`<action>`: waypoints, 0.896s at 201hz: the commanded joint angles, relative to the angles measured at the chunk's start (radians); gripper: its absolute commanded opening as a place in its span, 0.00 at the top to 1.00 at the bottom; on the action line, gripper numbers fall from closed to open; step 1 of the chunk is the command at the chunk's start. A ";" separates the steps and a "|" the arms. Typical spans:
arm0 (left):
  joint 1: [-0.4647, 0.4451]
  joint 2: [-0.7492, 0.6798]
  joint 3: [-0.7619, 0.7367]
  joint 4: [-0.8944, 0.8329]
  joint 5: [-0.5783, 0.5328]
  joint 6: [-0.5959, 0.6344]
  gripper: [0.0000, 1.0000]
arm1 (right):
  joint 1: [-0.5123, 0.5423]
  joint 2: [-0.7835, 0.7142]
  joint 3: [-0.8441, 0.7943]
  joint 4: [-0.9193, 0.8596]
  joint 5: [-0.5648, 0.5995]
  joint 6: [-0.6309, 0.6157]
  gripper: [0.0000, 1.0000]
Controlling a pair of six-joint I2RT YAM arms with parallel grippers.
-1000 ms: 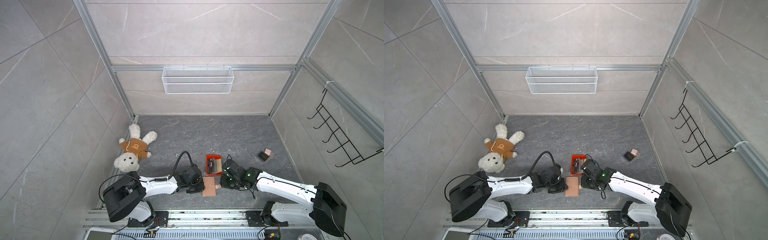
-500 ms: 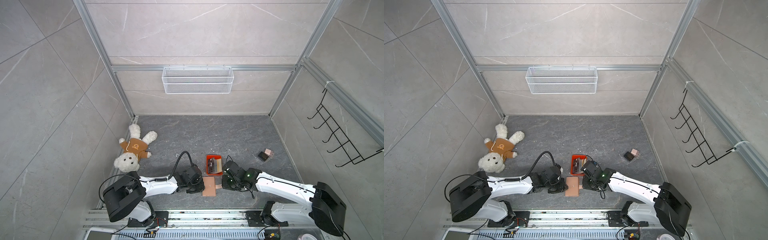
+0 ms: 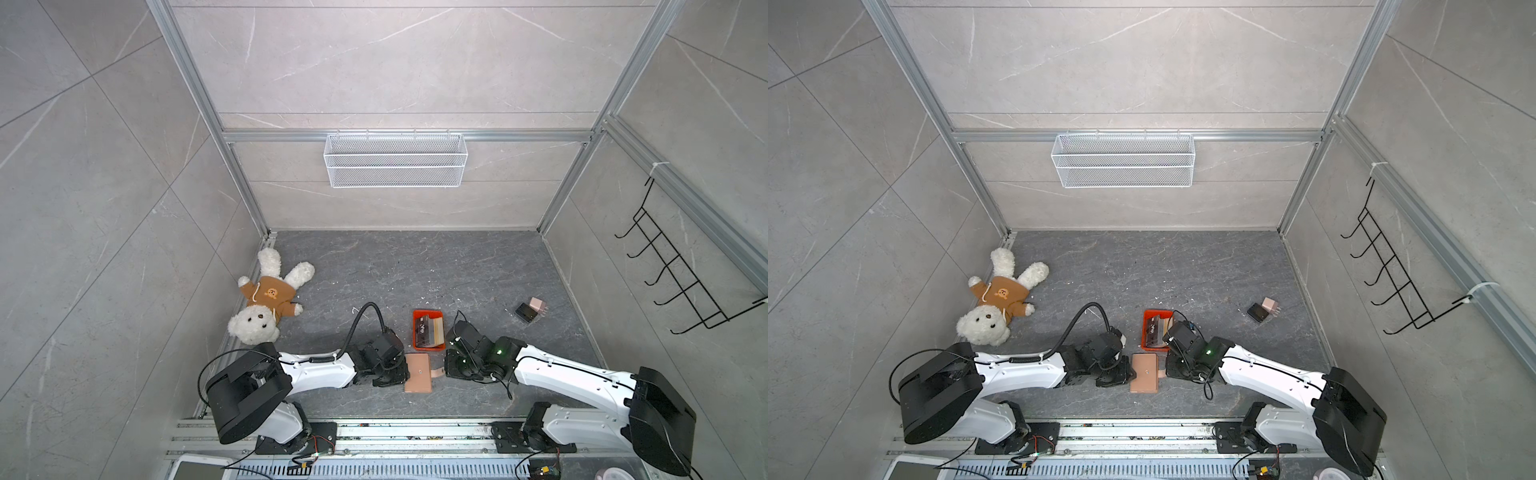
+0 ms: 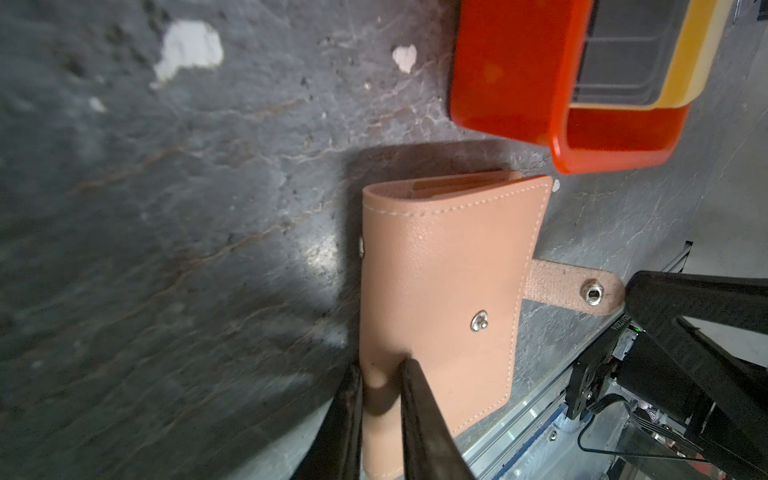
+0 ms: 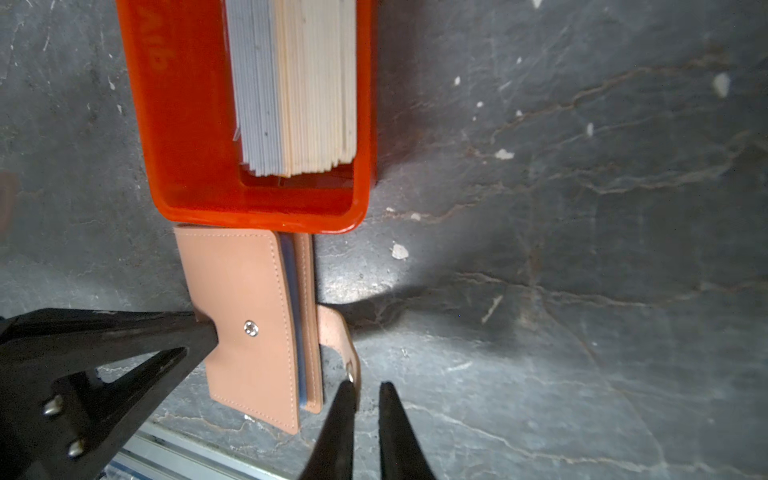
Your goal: Put the credit cards into the card holder
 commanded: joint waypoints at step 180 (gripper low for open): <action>-0.016 0.015 0.002 -0.036 0.023 0.005 0.81 | -0.005 0.025 -0.033 0.055 -0.025 -0.011 0.91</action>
